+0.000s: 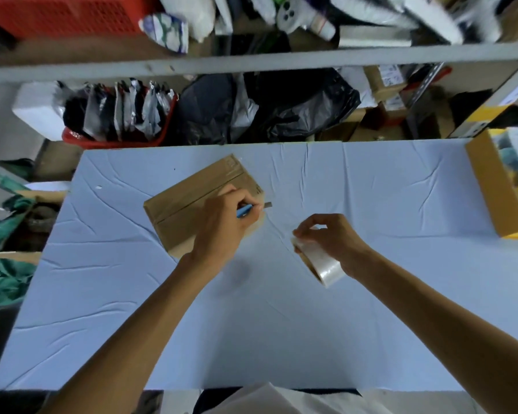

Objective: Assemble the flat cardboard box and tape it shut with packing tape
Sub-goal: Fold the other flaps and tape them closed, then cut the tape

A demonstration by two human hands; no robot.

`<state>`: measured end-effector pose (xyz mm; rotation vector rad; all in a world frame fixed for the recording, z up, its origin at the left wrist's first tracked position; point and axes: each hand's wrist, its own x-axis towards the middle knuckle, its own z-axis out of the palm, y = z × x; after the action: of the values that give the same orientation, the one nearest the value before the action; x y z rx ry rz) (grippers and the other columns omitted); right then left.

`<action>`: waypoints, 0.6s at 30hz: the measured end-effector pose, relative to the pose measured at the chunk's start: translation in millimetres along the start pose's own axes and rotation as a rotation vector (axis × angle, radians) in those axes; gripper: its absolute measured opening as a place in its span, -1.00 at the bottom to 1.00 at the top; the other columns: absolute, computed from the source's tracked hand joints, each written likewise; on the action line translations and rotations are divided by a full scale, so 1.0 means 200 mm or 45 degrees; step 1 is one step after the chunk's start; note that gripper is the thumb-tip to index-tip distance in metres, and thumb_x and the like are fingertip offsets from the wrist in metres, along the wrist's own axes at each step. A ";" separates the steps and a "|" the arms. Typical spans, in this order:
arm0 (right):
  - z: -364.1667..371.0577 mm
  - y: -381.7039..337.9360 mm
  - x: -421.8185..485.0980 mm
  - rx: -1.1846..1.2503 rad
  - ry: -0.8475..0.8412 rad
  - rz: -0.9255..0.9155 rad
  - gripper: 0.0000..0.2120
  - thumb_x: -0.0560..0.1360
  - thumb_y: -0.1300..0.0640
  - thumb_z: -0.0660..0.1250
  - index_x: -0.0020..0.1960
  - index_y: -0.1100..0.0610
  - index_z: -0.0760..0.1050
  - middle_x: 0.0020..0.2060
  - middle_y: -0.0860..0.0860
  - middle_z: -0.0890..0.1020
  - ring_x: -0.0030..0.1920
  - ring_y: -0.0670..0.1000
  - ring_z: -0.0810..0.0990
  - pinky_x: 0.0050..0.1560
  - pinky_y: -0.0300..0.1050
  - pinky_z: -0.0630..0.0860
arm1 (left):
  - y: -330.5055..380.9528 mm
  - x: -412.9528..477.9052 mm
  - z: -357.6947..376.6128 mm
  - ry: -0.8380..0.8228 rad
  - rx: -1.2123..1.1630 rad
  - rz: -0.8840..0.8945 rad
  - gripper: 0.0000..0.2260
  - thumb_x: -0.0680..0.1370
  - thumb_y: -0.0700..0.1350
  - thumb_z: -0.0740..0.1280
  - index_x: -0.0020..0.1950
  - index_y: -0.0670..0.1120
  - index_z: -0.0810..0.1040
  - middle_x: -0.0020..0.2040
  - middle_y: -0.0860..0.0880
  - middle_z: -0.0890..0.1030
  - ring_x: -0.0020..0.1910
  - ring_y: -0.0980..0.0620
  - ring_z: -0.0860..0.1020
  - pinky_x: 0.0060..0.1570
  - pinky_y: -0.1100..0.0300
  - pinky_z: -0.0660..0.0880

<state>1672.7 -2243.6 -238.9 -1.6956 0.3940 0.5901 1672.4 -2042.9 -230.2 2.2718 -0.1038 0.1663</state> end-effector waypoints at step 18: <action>-0.03 0.00 -0.05 -0.112 -0.046 0.087 -0.89 0.42 0.21 0.47 -0.25 0.19 0.58 -0.33 0.21 0.68 -0.39 0.08 0.64 -0.33 -0.22 0.51 | -0.03 0.04 0.09 -0.160 0.122 0.029 -0.77 0.51 -0.11 0.40 -0.26 -0.06 0.38 0.14 -0.06 0.47 0.04 0.26 0.35 -0.09 0.62 0.31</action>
<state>1665.6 -2250.2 -232.6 -1.7582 0.4071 0.6958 1683.1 -2052.8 -243.8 2.3769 -0.1913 0.0410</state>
